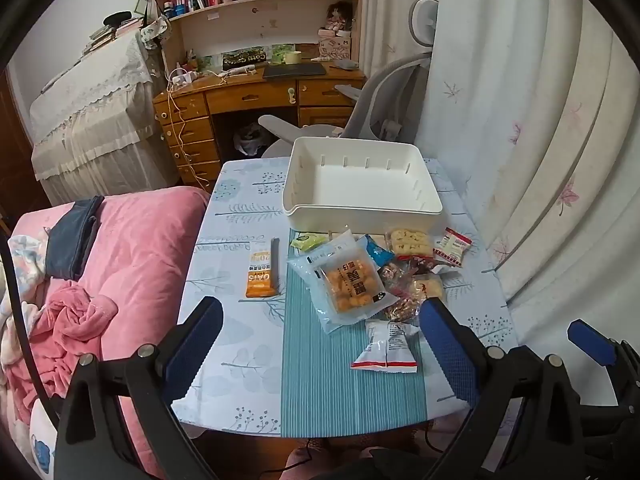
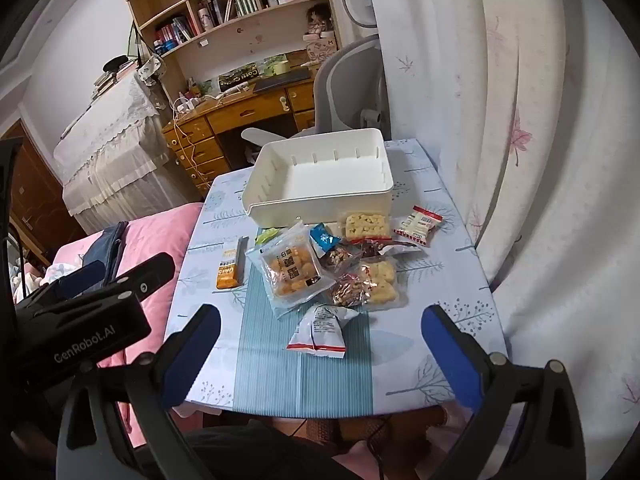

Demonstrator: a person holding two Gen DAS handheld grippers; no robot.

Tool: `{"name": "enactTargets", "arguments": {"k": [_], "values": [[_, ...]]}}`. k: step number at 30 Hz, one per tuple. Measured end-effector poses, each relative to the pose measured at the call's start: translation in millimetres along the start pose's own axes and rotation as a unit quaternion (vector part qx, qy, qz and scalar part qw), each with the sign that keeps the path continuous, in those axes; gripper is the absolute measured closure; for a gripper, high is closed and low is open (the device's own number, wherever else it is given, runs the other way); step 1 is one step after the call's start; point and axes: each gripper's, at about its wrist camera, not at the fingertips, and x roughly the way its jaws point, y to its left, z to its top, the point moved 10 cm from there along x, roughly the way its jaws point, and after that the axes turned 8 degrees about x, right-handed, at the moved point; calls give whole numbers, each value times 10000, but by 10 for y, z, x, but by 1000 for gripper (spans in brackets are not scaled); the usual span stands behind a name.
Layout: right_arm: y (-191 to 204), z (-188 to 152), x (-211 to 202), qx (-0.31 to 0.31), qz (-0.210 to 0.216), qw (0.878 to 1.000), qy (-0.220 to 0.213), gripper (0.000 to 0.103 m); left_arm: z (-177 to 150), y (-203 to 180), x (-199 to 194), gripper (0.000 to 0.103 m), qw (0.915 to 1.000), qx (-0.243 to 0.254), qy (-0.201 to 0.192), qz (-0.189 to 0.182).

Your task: Organize snacks

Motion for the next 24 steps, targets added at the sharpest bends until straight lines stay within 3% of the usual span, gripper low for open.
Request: {"name": "enactTargets", "arguments": {"k": [24], "values": [[-3,15,5,0,8,10000,-15,2,6,-87,73,5,10000,-33,-12,-53]]}}
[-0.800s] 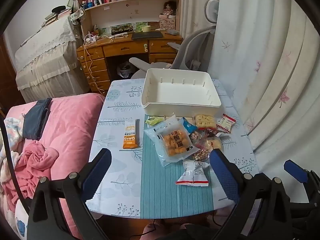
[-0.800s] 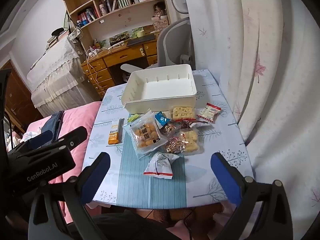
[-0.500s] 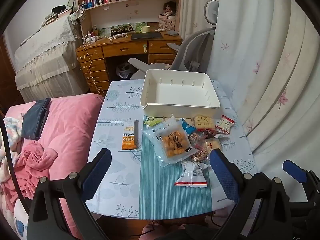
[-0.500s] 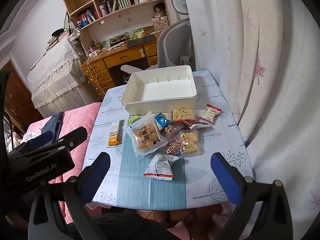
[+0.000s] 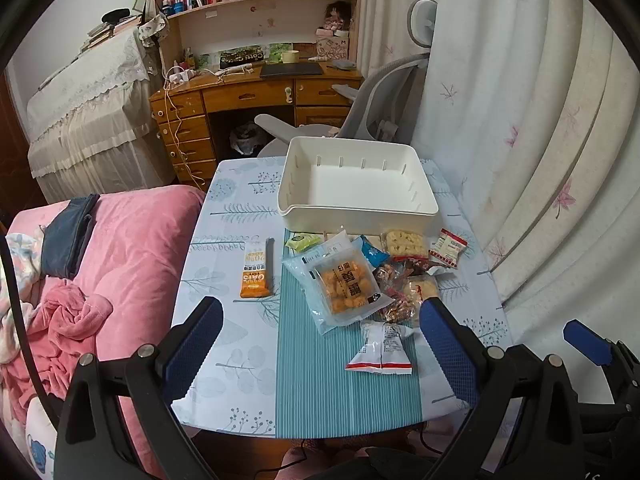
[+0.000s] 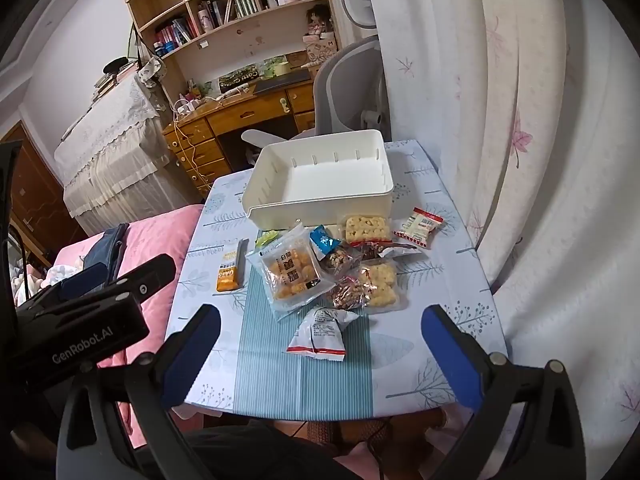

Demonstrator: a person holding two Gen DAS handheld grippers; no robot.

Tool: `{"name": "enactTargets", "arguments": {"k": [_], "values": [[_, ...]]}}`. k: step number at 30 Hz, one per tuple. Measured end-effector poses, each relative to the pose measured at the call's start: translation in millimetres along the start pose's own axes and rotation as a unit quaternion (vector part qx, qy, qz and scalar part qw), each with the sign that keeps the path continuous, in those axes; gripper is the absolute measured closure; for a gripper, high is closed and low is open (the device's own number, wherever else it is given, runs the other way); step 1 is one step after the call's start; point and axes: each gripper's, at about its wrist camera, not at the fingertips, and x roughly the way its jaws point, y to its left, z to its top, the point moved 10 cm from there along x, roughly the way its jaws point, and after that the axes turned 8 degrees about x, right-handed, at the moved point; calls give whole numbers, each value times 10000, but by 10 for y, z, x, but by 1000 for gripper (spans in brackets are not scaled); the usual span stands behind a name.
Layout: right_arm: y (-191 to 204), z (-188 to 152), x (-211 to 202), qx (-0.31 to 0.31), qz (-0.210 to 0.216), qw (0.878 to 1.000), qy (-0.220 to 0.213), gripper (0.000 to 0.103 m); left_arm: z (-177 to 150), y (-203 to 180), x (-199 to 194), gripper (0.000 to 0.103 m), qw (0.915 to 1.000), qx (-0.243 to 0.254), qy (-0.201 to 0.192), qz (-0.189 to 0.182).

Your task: Organize snacks

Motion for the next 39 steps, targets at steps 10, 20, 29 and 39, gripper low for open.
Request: {"name": "enactTargets", "arguments": {"k": [10,20,29,39], "values": [[20,-49,-11,54,14,10000,34,2,5,9,11,5,10000,2,14,-15],[58,-111,-54,89,46,9999,38,2,-9,-32,28,5,10000,19,18,-14],[177,-290,-83,313,191,9993,101,3,-187,8,47,5,9996,269,34,22],[253,-472,119,877,95,9953,399,5,-351,522,172,5,9993,95,296,-202]]}}
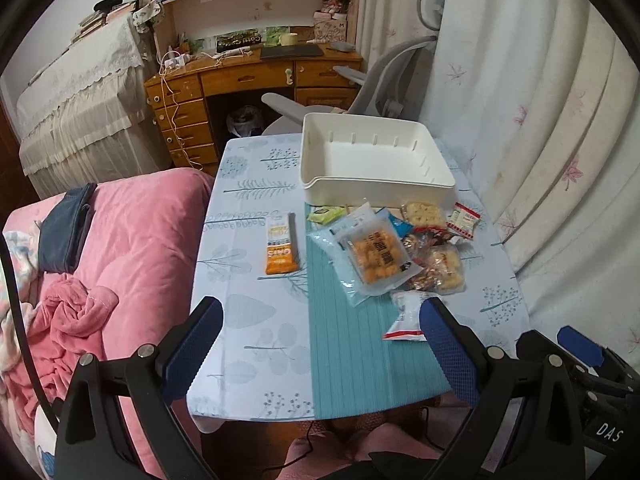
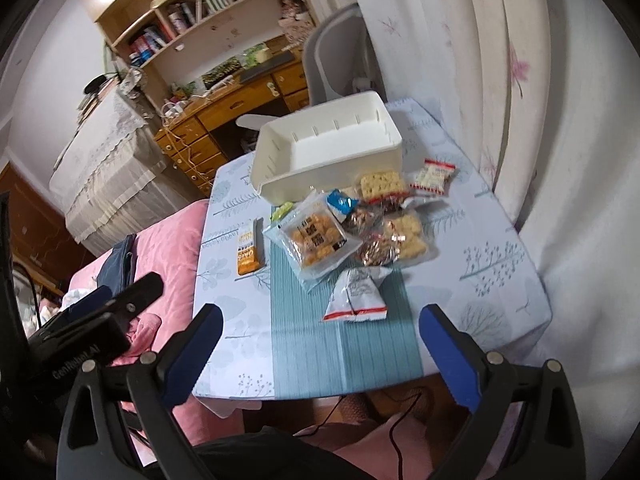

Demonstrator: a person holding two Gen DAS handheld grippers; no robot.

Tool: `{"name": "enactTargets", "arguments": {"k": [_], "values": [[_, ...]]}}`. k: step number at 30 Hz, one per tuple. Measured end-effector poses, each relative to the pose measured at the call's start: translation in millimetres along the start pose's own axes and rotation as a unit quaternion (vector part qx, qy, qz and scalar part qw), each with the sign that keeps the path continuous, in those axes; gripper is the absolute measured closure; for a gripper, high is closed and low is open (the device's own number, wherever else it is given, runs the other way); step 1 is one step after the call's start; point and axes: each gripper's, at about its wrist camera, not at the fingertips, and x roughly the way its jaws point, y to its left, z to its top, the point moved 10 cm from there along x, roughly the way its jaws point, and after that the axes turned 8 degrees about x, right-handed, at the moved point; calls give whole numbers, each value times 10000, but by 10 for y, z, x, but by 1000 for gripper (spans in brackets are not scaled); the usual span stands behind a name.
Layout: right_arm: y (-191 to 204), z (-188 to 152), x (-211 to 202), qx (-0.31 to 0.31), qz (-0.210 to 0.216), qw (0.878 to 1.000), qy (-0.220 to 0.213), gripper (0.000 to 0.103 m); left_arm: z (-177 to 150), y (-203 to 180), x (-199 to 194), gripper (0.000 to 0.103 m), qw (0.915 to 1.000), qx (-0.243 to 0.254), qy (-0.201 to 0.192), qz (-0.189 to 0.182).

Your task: Organize snacks

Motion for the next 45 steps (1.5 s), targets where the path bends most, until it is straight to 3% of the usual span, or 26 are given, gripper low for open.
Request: {"name": "enactTargets", "arguments": {"k": [14,26,36,45], "values": [[-323,-327,418,1077,-392,9924,438,9,-106,-31,531,5,9954,243,670,-645],[-534,-382,1109,1791,-140,9715,1546,9,172,-264,1067,5,9898,392,1117,-795],[-595,-258,1850,1486,-453,9512,2667,9,468,-534,1846,5,9809,99,1762,-819],[-676,-285,2369,1166,-544,9305,3429,12,384,-728,2650,5,9597,-431,2651,-820]]}}
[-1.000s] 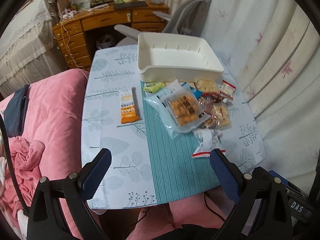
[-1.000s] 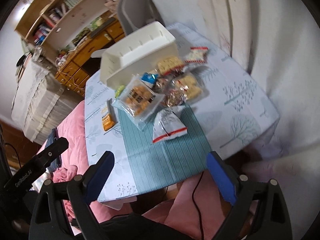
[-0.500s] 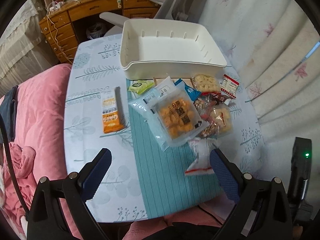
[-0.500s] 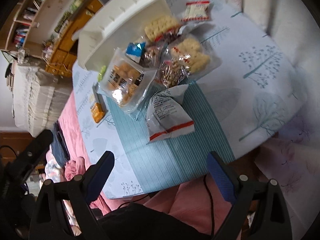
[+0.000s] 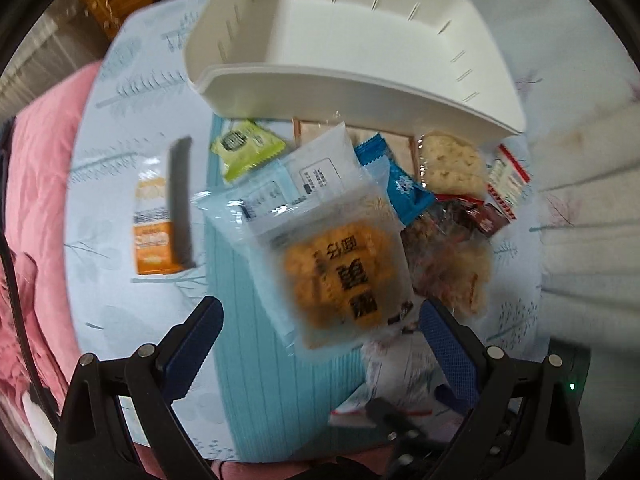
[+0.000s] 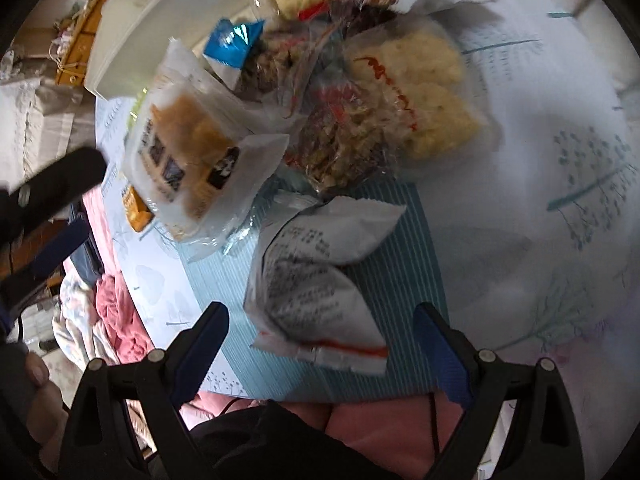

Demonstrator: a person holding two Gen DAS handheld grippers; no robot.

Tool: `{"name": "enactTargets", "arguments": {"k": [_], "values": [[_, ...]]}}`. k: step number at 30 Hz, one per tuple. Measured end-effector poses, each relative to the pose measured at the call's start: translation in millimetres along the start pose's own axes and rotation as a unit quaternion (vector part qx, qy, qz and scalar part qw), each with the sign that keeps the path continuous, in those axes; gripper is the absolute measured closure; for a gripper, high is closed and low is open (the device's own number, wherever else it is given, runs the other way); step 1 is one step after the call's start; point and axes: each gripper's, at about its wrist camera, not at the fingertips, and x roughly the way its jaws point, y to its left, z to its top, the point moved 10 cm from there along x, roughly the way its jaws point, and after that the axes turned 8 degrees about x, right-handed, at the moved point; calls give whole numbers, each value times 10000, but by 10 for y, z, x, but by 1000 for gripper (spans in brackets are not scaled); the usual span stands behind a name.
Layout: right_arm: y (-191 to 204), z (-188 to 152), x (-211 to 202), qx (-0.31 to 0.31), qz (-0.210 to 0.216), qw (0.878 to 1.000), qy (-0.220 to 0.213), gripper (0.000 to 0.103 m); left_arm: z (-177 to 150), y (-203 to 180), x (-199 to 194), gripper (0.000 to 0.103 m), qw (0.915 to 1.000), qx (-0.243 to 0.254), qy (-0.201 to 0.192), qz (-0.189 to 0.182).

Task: Organize snacks
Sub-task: 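Grasp the clear biscuit bag with the left gripper while the right grasps the white packet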

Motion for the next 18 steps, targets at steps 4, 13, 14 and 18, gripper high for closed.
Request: {"name": "enactTargets", "arguments": {"k": [4,13,14,18], "values": [[48,33,170,-93,118,9990,427,21,69,-35,283,9,9991,-250,338,-45],[131,38,384,-205,346,9961,791,37,100,-70,589,22,9955,-658,579,-366],[171,26,388,-208,358,9963,758,38,101,-80,596,25,9956,-647,563,-389],[192,-37,348,-162,406,9967,686,41,114,-98,576,37,9968,-563,411,-385]]}}
